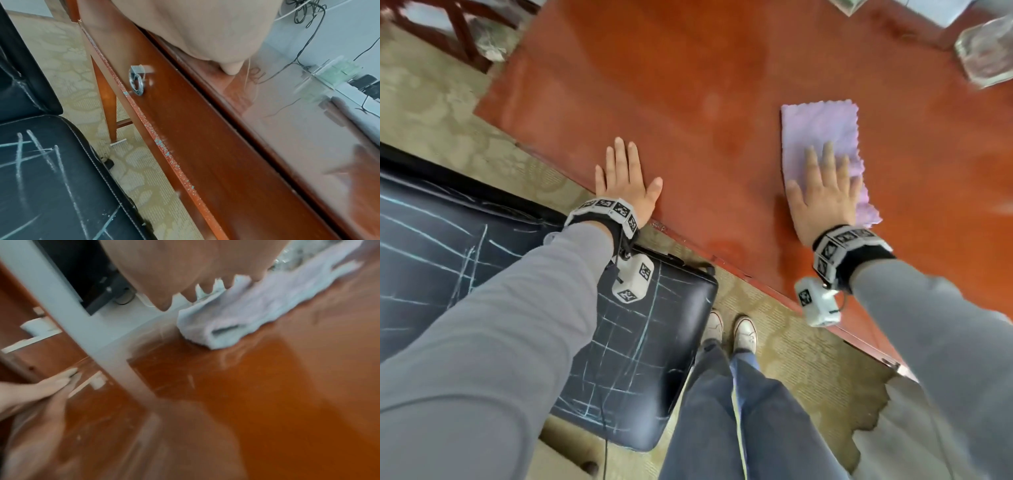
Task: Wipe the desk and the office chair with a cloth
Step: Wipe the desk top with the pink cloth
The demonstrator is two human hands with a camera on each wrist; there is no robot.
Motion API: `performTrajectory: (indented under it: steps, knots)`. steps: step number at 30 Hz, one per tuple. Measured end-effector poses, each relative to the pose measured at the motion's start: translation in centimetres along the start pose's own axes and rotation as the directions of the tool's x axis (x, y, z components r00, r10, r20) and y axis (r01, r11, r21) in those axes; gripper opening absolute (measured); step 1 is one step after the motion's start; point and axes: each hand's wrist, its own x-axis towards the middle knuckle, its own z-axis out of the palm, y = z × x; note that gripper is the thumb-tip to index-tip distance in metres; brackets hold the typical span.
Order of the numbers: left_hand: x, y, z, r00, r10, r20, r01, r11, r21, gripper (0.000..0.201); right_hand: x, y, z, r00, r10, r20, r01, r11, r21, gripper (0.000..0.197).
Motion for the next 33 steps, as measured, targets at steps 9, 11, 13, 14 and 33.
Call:
performTrajectory:
  steps: [9, 11, 13, 14, 33]
  knots:
    - [0.1, 0.1, 0.4, 0.999, -0.013, -0.041, 0.013, 1.000, -0.012, 0.077, -6.3, -12.2, 5.6, 0.902, -0.352, 0.250, 0.388, 0.915, -0.111, 0.073]
    - [0.1, 0.0, 0.3, 0.999, -0.016, -0.029, 0.015, 1.000, -0.014, 0.077, -6.9, -11.1, 5.3, 0.873, -0.400, 0.279, 0.443, 0.890, -0.111, 0.069]
    - [0.0, 0.0, 0.3, 1.000, -0.006, -0.021, 0.006, 1.000, -0.020, 0.077, -6.7, -6.1, 4.6, 0.890, -0.383, 0.245, 0.421, 0.898, -0.127, 0.066]
    - [0.1, 0.0, 0.3, 1.000, -0.003, -0.012, 0.003, 1.000, -0.018, 0.077, -6.5, -2.6, 4.0, 0.932, -0.302, 0.199, 0.330, 0.935, -0.130, 0.065]
    - [-2.3, 6.0, 0.6, 0.952, 0.291, -0.091, -0.277, 0.951, 0.139, 0.072, -7.0, -5.1, 2.4, 0.948, -0.280, 0.154, 0.301, 0.944, -0.138, 0.062]
